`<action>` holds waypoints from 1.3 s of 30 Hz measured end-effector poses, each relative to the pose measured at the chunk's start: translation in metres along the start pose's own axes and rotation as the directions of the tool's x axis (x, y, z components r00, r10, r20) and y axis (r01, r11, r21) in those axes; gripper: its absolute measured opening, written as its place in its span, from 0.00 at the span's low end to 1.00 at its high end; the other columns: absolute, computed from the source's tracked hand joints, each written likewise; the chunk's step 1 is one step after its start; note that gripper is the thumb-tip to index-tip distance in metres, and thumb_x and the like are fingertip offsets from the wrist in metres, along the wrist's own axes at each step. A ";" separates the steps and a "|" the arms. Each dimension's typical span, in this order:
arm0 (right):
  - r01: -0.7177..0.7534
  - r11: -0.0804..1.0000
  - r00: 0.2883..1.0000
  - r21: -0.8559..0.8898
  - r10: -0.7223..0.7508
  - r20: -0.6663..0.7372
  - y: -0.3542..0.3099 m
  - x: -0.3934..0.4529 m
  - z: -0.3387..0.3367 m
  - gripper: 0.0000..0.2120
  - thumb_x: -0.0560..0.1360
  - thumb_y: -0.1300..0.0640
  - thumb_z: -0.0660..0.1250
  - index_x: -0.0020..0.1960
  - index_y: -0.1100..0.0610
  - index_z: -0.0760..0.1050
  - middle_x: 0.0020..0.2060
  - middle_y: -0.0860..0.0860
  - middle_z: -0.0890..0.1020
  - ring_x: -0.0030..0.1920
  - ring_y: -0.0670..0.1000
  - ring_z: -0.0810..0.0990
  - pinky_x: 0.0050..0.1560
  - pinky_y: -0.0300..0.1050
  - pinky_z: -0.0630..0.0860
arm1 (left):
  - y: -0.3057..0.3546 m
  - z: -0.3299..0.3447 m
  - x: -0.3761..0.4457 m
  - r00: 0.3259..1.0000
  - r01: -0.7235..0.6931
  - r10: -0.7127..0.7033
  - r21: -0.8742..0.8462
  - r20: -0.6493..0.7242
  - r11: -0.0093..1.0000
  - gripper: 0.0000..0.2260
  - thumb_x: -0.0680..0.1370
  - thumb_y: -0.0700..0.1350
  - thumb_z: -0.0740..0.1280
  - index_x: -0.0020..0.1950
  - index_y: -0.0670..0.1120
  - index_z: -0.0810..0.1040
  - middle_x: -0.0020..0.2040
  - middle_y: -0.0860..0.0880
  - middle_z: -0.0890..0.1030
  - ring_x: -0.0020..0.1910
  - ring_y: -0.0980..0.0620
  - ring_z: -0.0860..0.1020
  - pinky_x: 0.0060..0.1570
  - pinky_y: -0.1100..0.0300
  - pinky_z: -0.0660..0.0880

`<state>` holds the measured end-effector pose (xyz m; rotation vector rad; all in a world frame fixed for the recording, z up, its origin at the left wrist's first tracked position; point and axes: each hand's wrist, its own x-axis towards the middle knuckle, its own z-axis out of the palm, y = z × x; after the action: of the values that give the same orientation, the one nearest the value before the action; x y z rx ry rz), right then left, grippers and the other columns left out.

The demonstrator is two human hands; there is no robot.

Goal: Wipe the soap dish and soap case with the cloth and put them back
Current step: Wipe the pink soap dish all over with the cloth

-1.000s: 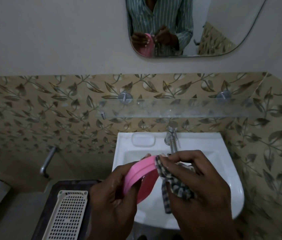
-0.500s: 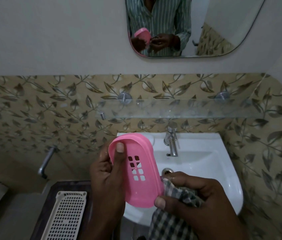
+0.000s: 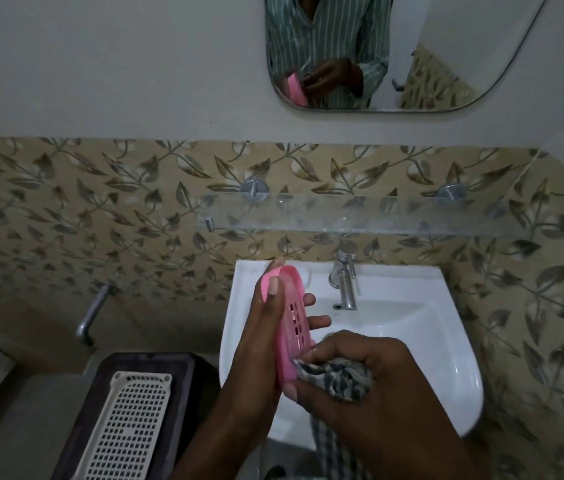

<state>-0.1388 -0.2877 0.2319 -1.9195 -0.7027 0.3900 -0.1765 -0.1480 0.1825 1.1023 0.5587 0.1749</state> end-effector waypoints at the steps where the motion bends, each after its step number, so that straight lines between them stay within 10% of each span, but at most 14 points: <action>1: -0.024 0.999 1.000 0.034 0.024 0.013 0.000 0.002 0.000 0.14 0.60 0.48 0.82 0.43 0.47 0.83 0.43 0.42 0.86 0.45 0.42 0.84 0.47 0.40 0.81 | -0.001 -0.001 0.001 0.998 0.065 -0.062 -0.113 0.024 0.991 0.39 0.67 0.74 0.69 0.63 0.44 0.84 0.57 0.38 0.86 0.56 0.41 0.86 0.53 0.45 0.83; 8: -0.089 0.890 0.974 0.447 0.172 -0.149 0.000 0.028 -0.046 0.16 0.68 0.70 0.72 0.47 0.51 0.79 0.40 0.51 0.85 0.37 0.53 0.86 0.33 0.51 0.82 | 0.000 -0.008 0.000 0.954 0.241 -0.111 -0.492 0.278 0.837 0.27 0.82 0.64 0.58 0.73 0.50 0.78 0.62 0.38 0.83 0.57 0.41 0.83 0.63 0.44 0.77; 12: 0.194 0.978 0.950 0.077 -0.168 -0.262 -0.015 0.039 -0.029 0.17 0.69 0.65 0.75 0.52 0.49 0.80 0.44 0.43 0.85 0.44 0.41 0.84 0.37 0.33 0.81 | -0.001 -0.002 -0.001 0.943 0.277 -0.139 -0.476 0.304 0.835 0.27 0.78 0.61 0.67 0.67 0.43 0.82 0.59 0.39 0.85 0.54 0.42 0.85 0.58 0.47 0.80; 19: 0.236 0.868 0.931 -0.438 -0.331 -0.154 0.000 0.025 0.012 0.27 0.66 0.58 0.72 0.64 0.45 0.75 0.54 0.45 0.73 0.56 0.46 0.72 0.55 0.47 0.74 | -0.004 -0.006 0.006 0.930 0.322 -0.171 -0.499 0.324 0.805 0.31 0.79 0.65 0.64 0.66 0.40 0.83 0.66 0.36 0.82 0.62 0.39 0.84 0.56 0.47 0.82; 23: 0.229 0.925 0.945 -0.303 -0.285 -0.158 -0.001 0.028 0.001 0.22 0.66 0.66 0.72 0.55 0.47 0.77 0.45 0.41 0.79 0.47 0.40 0.78 0.42 0.27 0.74 | -0.008 -0.013 0.010 0.945 0.300 -0.197 -0.458 0.260 0.837 0.29 0.79 0.68 0.63 0.65 0.46 0.84 0.65 0.39 0.83 0.61 0.41 0.83 0.64 0.43 0.79; 27: 0.383 0.921 0.855 -0.074 -0.384 -0.350 -0.016 0.035 -0.033 0.17 0.71 0.67 0.73 0.50 0.47 0.75 0.44 0.44 0.82 0.42 0.41 0.82 0.36 0.29 0.78 | -0.007 -0.020 0.014 0.956 0.279 -0.187 -0.507 0.225 0.816 0.29 0.77 0.66 0.63 0.61 0.43 0.86 0.53 0.39 0.85 0.46 0.43 0.85 0.55 0.48 0.82; 30: 0.456 0.890 0.869 0.019 -0.441 -0.225 -0.016 0.030 -0.022 0.16 0.71 0.67 0.74 0.47 0.53 0.70 0.49 0.46 0.81 0.48 0.44 0.82 0.42 0.31 0.79 | -0.006 -0.018 0.015 0.942 0.322 -0.215 -0.505 0.259 0.801 0.31 0.78 0.67 0.63 0.60 0.41 0.87 0.54 0.38 0.85 0.49 0.42 0.84 0.58 0.47 0.80; 36: 0.269 0.930 0.935 -0.250 -0.315 -0.166 0.007 0.023 0.005 0.23 0.66 0.60 0.74 0.57 0.50 0.72 0.54 0.40 0.79 0.55 0.40 0.79 0.53 0.31 0.76 | -0.002 -0.010 0.016 0.936 0.317 -0.205 -0.436 0.286 0.842 0.30 0.79 0.67 0.63 0.66 0.44 0.83 0.66 0.38 0.82 0.65 0.40 0.81 0.73 0.43 0.71; 39: 0.264 0.878 0.928 -0.400 -0.344 -0.144 0.004 0.027 0.013 0.31 0.66 0.65 0.75 0.68 0.57 0.74 0.63 0.51 0.78 0.64 0.49 0.75 0.64 0.49 0.76 | -0.004 -0.008 0.017 0.931 0.327 -0.217 -0.412 0.292 0.850 0.29 0.79 0.67 0.64 0.67 0.46 0.83 0.67 0.39 0.82 0.66 0.42 0.81 0.69 0.46 0.76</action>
<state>-0.1235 -0.2626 0.2240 -2.1170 -0.9734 -0.1611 -0.1665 -0.1361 0.1705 0.5627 0.4259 -0.0764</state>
